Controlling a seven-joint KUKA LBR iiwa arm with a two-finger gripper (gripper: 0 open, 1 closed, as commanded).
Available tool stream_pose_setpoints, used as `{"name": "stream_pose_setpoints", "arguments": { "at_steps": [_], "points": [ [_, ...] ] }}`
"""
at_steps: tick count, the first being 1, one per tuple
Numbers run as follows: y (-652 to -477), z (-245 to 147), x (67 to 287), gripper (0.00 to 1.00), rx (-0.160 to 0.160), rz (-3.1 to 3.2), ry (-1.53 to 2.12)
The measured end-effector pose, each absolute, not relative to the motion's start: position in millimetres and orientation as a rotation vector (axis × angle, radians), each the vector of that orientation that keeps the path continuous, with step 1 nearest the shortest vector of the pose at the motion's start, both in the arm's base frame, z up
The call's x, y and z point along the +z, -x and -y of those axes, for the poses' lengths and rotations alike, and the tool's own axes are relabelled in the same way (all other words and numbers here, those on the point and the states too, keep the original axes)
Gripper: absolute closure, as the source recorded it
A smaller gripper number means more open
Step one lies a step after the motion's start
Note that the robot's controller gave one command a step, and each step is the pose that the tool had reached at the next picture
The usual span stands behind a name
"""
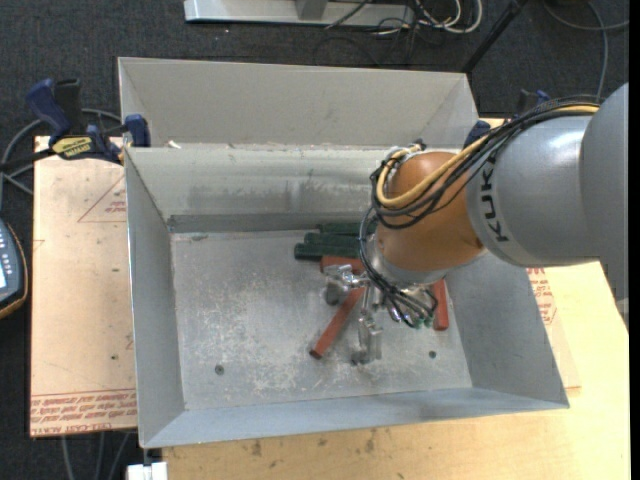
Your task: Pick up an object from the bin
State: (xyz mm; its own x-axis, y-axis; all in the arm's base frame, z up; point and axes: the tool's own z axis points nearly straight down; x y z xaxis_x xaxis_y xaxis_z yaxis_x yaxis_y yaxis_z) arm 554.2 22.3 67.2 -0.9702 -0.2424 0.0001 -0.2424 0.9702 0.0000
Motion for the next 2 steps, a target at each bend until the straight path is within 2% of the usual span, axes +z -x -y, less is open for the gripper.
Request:
{"name": "stream_pose_setpoints", "arguments": {
  "at_steps": [1,2],
  "points": [
    [-554.8,-24.9,70.9,1.0,-0.003,3.12,-0.388],
    [-578.5,-33.6,234.1,1.0,-0.001,3.134,-0.355]
  ]
}}
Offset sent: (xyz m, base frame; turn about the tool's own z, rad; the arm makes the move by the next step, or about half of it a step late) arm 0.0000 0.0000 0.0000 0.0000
